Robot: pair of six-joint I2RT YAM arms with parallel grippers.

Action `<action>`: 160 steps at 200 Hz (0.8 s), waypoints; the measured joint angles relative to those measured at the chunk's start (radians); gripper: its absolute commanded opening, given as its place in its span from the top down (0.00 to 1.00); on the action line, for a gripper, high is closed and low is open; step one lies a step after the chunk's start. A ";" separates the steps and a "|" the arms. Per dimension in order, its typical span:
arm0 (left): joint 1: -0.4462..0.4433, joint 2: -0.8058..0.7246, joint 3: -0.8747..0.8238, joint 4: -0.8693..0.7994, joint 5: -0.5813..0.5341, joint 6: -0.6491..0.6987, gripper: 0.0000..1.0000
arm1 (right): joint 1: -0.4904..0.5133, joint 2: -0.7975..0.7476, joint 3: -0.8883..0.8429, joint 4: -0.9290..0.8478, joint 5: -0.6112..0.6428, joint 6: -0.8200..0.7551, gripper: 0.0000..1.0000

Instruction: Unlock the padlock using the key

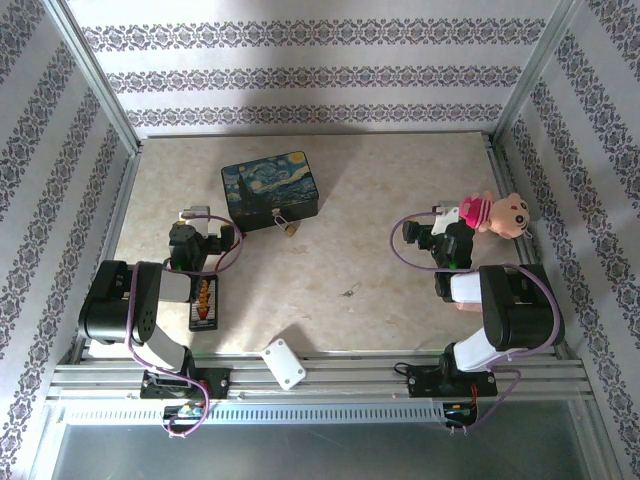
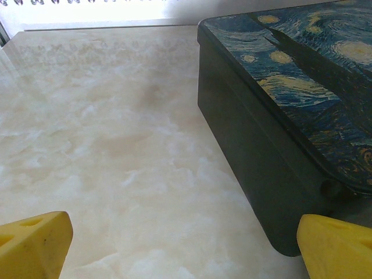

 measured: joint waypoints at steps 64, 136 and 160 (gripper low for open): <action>0.000 -0.005 0.000 -0.001 -0.010 0.000 0.01 | 0.000 0.000 0.007 -0.011 0.029 0.002 0.02; 0.000 -0.290 0.001 -0.155 -0.074 -0.027 0.01 | 0.002 -0.175 0.055 -0.218 0.121 0.021 0.02; 0.000 -0.378 0.012 -0.206 -0.074 -0.068 0.01 | 0.003 -0.291 0.056 -0.312 0.154 0.055 0.02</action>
